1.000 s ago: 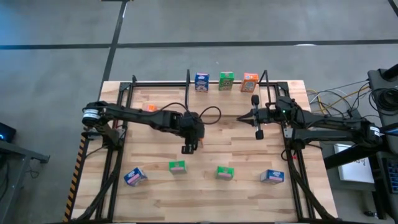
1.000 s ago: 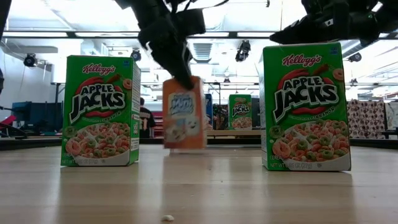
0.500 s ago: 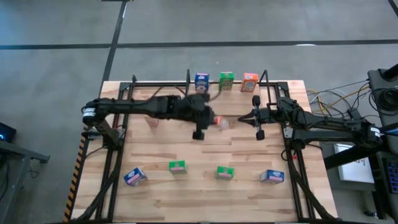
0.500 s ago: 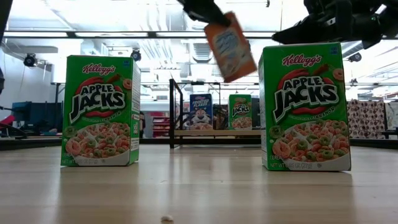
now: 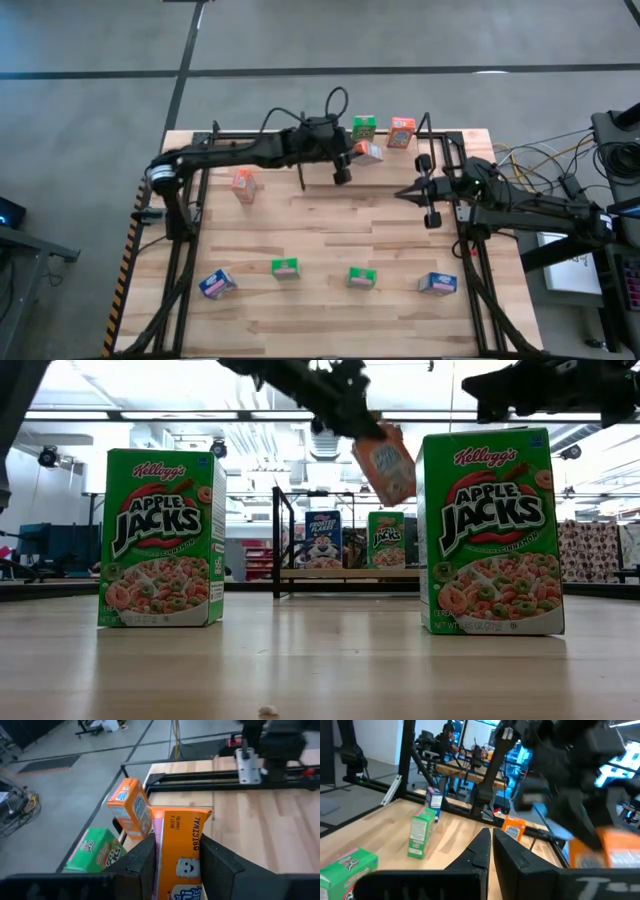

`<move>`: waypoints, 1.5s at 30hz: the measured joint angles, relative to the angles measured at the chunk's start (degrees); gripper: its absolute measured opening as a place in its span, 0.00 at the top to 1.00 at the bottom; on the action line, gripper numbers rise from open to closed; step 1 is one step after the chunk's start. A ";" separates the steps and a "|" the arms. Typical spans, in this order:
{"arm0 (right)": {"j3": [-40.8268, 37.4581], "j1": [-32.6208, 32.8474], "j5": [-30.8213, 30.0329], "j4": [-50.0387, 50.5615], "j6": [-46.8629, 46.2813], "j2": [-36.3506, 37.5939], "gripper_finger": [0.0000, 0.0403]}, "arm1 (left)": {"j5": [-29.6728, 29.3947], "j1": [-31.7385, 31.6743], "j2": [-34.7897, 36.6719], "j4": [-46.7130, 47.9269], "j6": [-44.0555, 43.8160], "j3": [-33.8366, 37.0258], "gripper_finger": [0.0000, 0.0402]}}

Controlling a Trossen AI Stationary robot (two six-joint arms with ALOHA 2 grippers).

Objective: Stack cereal on shelf
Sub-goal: Put the bottom orange cereal box aligned with the other orange cereal box on the shelf

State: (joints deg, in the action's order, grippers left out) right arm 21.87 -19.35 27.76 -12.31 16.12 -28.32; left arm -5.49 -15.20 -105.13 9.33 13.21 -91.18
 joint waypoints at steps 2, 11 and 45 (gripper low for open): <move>-0.40 0.00 0.27 0.23 0.22 0.47 0.97 | 0.01 -0.46 -1.93 -1.21 -0.27 0.00 0.73; -0.51 -0.02 0.31 0.06 0.42 0.53 0.97 | 0.17 -1.19 -10.42 -3.76 -1.75 -4.86 0.73; -0.55 -0.02 -5.46 0.08 -3.06 0.50 0.97 | 3.58 0.43 -7.07 6.45 0.20 -8.55 0.42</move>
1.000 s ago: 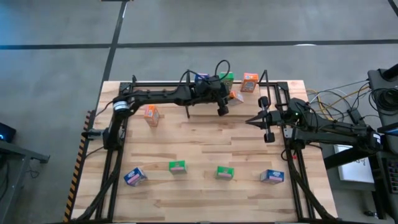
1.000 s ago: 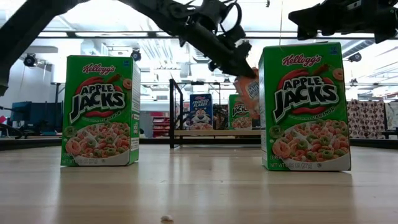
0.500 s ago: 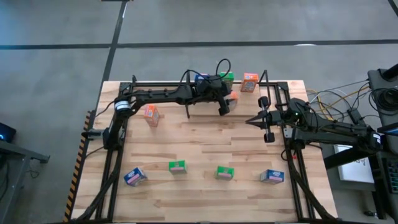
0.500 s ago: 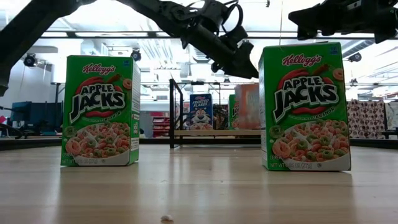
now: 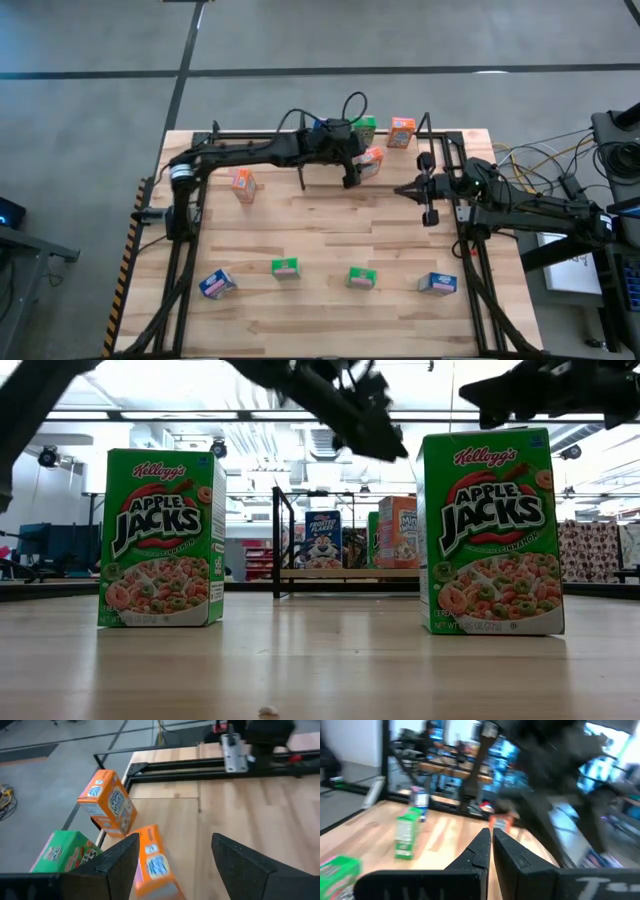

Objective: Stack cereal on shelf
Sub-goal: Put the bottom orange cereal box aligned with the other orange cereal box on the shelf

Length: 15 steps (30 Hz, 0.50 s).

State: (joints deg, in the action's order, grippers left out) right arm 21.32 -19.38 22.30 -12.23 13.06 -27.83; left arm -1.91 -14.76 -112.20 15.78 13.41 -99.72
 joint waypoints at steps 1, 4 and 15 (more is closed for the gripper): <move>0.00 -0.01 -1.59 0.06 -0.80 -0.06 0.97 | -0.01 0.52 1.13 1.66 0.05 0.00 0.42; -0.02 -0.02 -5.57 1.24 -2.98 -0.10 0.97 | -0.04 2.79 4.70 5.68 -0.29 0.93 0.42; -0.07 -0.04 -10.38 3.04 -6.31 -0.10 0.97 | -0.57 12.27 23.90 -3.53 -2.92 22.74 0.42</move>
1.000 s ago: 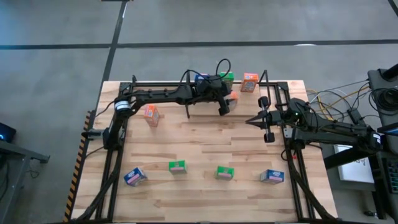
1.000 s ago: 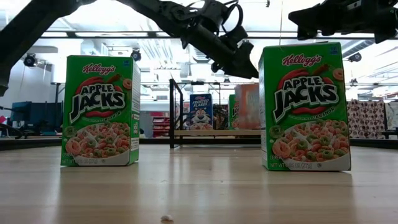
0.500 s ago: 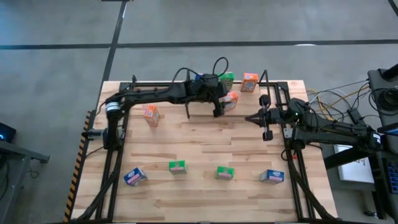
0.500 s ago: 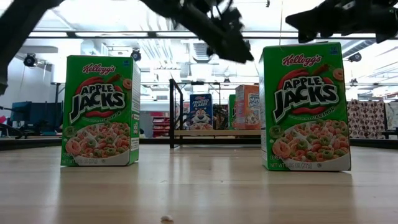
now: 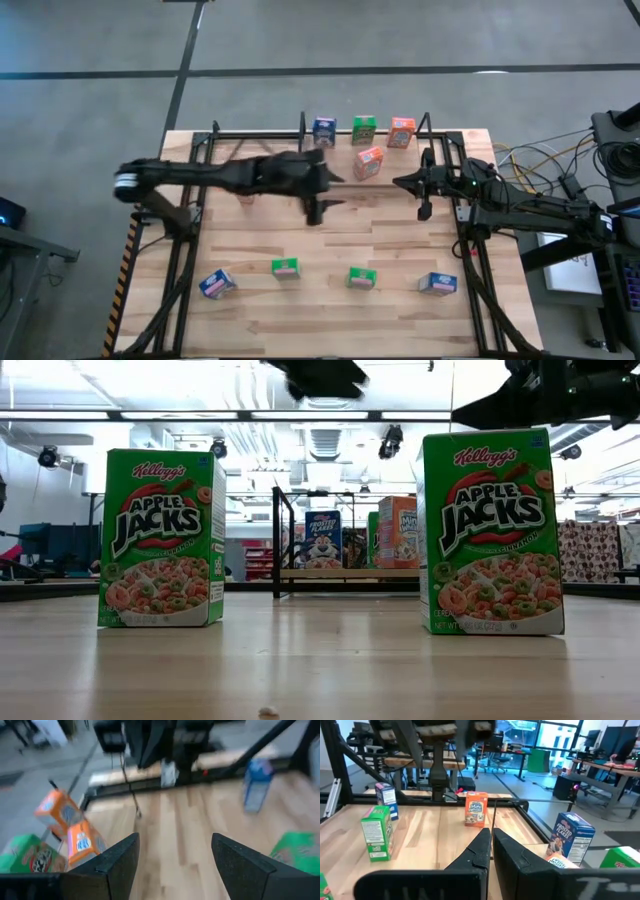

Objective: Stack cereal on shelf
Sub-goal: Put the bottom orange cereal box aligned with the other orange cereal box on the shelf

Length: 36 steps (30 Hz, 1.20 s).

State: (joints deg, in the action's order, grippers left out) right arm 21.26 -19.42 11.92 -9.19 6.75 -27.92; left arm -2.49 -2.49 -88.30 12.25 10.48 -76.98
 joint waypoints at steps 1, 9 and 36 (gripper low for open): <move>0.00 0.00 -0.02 -0.02 -0.20 0.00 0.97 | -0.17 0.47 2.67 -2.17 -0.55 2.54 0.42; 0.13 -0.11 -4.16 0.10 -0.78 -0.50 0.97 | -10.02 3.72 22.56 -10.14 -2.03 18.14 0.42; 39.78 -4.79 -4.48 37.28 10.40 -34.11 0.97 | -12.19 3.79 57.04 -27.78 -4.11 51.18 0.42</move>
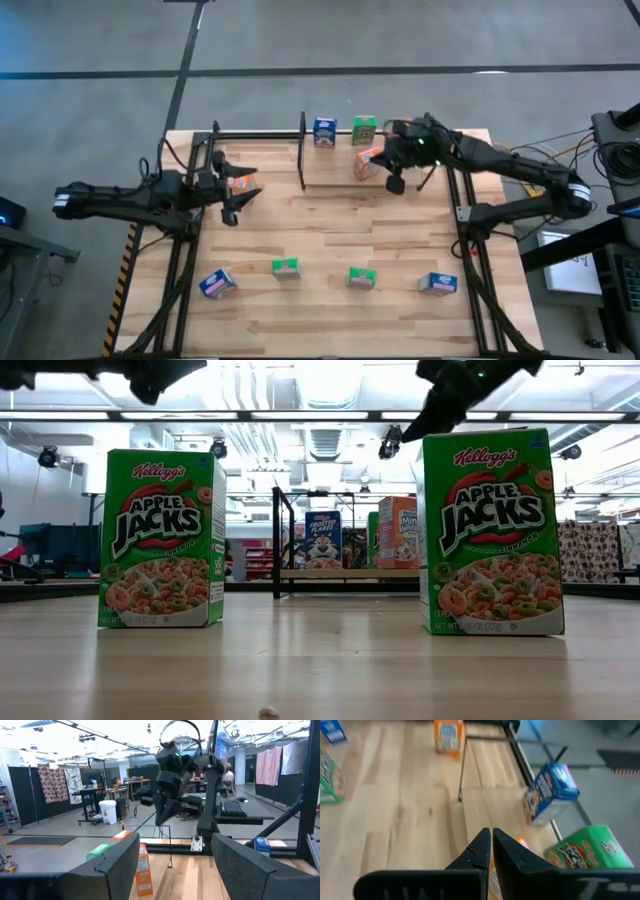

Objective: Stack cereal on shelf
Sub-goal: Put the bottom orange cereal box aligned with the other orange cereal box on the shelf

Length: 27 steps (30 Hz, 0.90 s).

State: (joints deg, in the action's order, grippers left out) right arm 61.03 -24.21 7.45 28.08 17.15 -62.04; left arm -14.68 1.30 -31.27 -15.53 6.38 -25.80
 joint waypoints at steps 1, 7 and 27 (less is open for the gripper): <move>2.17 -0.67 0.00 2.44 0.50 -1.62 0.97 | 0.00 0.00 0.40 -0.11 -0.03 0.65 0.42; 13.66 -3.96 0.01 14.89 3.80 -11.56 0.97 | -3.57 0.00 1.98 -1.33 1.37 2.53 0.42; 31.66 -6.90 -1.36 33.52 7.88 -27.69 0.90 | -3.91 0.00 2.12 0.04 1.74 3.01 0.42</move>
State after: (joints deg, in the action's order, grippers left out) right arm 92.69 -31.11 6.09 61.60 25.04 -89.73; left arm -18.59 1.30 -29.15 -15.49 8.12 -22.78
